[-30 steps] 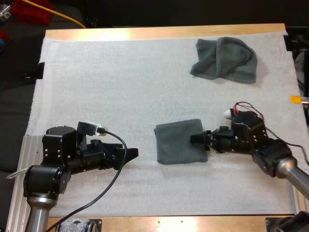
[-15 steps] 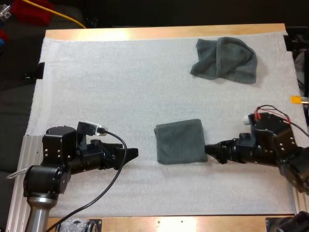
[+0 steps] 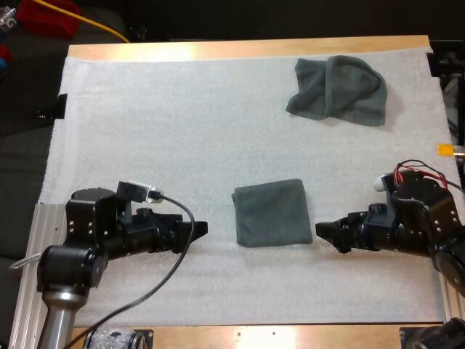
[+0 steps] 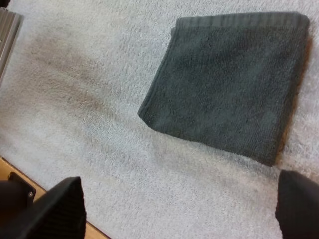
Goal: Pick towel from pile, fold and stack
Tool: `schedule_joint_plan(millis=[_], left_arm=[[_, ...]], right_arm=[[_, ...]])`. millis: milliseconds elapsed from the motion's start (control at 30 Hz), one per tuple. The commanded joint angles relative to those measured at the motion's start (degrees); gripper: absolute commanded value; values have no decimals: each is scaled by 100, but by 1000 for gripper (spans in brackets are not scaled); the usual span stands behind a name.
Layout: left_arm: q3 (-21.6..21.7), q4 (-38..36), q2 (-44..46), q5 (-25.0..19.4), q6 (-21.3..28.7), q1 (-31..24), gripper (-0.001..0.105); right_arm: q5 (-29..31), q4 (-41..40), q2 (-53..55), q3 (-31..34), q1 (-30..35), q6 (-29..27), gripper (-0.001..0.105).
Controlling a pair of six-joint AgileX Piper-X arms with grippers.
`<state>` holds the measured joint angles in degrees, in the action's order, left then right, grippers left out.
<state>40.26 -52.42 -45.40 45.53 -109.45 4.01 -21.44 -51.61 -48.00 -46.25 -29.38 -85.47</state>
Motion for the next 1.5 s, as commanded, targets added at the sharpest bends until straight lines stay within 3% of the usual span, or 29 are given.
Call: schedule_joint_plan(millis=[0, 300, 400, 467, 600, 767, 900, 1200, 1467], left_arm=[[24, 78, -92, -89, 0, 28, 71], [24, 922, -1068, -230, -406, 26, 71], [24, 1033, -1484, -236, -424, 55, 71], [24, 1124, -1791, -236, -424, 216, 71], [24, 1461, -2246, -258, -449, 700, 71], [24, 2144, -2888, -853, -798, 1286, 71], [24, 2507, -3347, -892, -1076, 1407, 71], [24, 3114, -4551, -353, -1522, 1428, 71], [79, 3200, -4797, -16, -1684, 1430, 71]], right_arm=[[-15, -44, 26, -43, -13, -73, 76], [-37, -44, 26, -43, -13, -73, 76], [-293, 2, 26, -43, -13, -121, 76], [-634, 84, 26, -43, -13, -287, 76], [-680, 89, 26, -43, -13, -302, 76], [-680, 86, 26, -43, -13, -302, 76], [-680, 86, 26, -43, -13, -302, 76], [-680, 86, 26, -43, -13, -302, 76], [-680, 86, 26, -43, -13, -302, 76]])
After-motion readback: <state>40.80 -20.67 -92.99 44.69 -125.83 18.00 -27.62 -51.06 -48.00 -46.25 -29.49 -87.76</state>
